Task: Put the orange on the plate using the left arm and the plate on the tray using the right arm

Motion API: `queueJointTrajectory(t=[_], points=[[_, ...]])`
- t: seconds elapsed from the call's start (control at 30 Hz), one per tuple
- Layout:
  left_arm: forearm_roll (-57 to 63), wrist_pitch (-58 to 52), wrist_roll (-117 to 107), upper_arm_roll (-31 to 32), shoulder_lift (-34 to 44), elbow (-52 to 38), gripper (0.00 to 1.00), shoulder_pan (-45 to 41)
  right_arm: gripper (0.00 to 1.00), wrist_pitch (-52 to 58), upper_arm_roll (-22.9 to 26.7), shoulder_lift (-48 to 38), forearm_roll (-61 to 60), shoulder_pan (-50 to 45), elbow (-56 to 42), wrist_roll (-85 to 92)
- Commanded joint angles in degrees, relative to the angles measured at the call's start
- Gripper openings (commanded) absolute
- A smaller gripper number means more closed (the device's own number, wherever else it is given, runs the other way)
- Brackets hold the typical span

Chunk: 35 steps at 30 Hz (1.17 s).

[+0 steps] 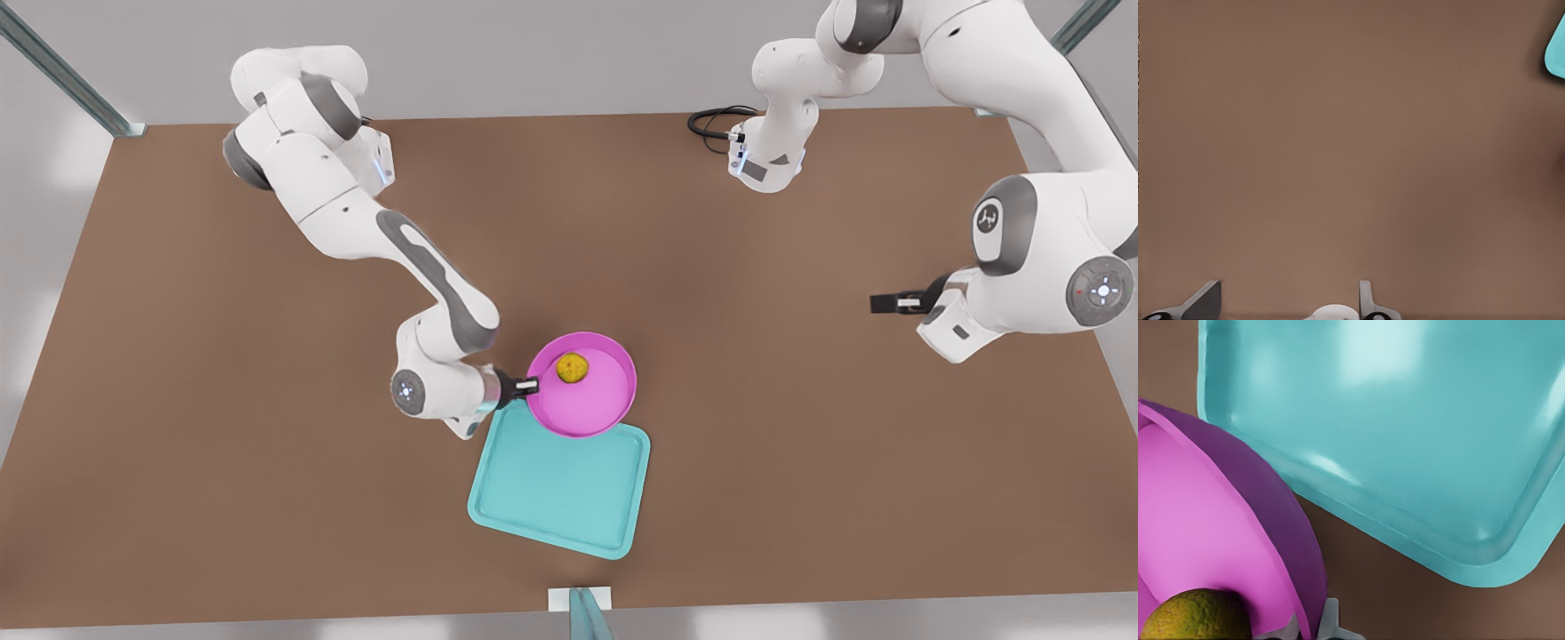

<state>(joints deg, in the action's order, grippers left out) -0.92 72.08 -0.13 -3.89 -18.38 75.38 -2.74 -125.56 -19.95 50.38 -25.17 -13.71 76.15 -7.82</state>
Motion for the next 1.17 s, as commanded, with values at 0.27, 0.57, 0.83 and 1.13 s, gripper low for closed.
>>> queueJointTrajectory(t=[0.27,0.57,0.83,1.13], points=[[0.0,0.2,1.0,-0.2,-0.7,-1.6,1.00,0.0,0.21,4.0,5.0,13.3,0.1,0.6,-22.0,-2.9],[-2.1,2.3,1.1,0.5,-1.1,-1.6,1.00,-0.9,1.00,4.6,5.3,14.7,0.3,0.2,-23.8,-1.8],[-1.9,2.1,1.1,0.5,-1.5,-1.6,1.00,-0.8,1.00,39.9,9.4,-4.3,23.4,4.5,-23.1,-1.1],[-1.6,0.3,1.0,-0.2,-1.4,-1.6,1.00,-0.6,1.00,58.0,11.2,-43.0,33.0,8.9,-3.5,6.0]])
